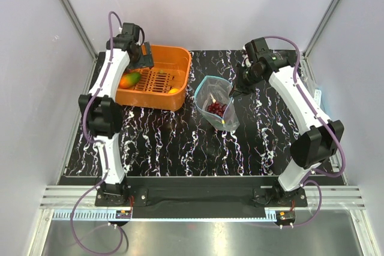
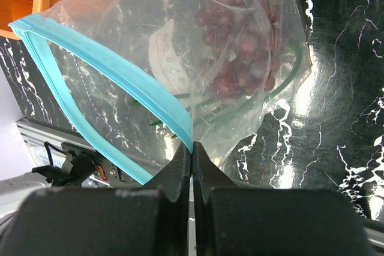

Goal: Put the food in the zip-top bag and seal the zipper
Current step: Pick up the fake fruit from the bin.

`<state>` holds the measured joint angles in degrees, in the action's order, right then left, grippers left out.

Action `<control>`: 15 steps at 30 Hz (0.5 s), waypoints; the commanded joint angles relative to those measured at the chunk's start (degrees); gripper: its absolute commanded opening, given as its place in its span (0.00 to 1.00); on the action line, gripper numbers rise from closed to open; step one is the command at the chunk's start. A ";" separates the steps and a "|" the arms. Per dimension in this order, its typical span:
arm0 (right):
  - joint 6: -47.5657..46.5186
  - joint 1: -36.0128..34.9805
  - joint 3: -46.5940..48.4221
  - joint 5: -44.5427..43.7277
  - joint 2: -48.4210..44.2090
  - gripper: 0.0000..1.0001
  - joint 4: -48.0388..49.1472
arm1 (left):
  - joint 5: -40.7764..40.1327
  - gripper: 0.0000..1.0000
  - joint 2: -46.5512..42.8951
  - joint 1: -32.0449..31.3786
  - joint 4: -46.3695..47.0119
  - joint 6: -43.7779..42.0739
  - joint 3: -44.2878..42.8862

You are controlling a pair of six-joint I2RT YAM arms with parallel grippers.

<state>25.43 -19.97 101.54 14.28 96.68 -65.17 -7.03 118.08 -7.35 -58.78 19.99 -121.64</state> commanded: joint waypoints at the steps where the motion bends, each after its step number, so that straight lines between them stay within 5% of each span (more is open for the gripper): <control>1: -1.61 0.19 0.42 1.18 0.70 0.00 1.01 | -9.13 0.99 3.73 1.98 1.47 -7.77 -3.43; 8: -1.70 0.37 1.74 2.24 2.02 0.00 -0.75 | -17.93 0.99 5.39 4.71 13.87 -18.04 5.19; 15: -1.17 0.28 1.56 1.98 2.19 0.00 -0.84 | -9.86 0.99 11.20 6.74 18.00 -21.65 3.96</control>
<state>24.99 -19.97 101.56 15.68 99.11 -65.84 -19.64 127.31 -0.82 -46.57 2.79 -116.64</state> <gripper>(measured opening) 0.012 0.988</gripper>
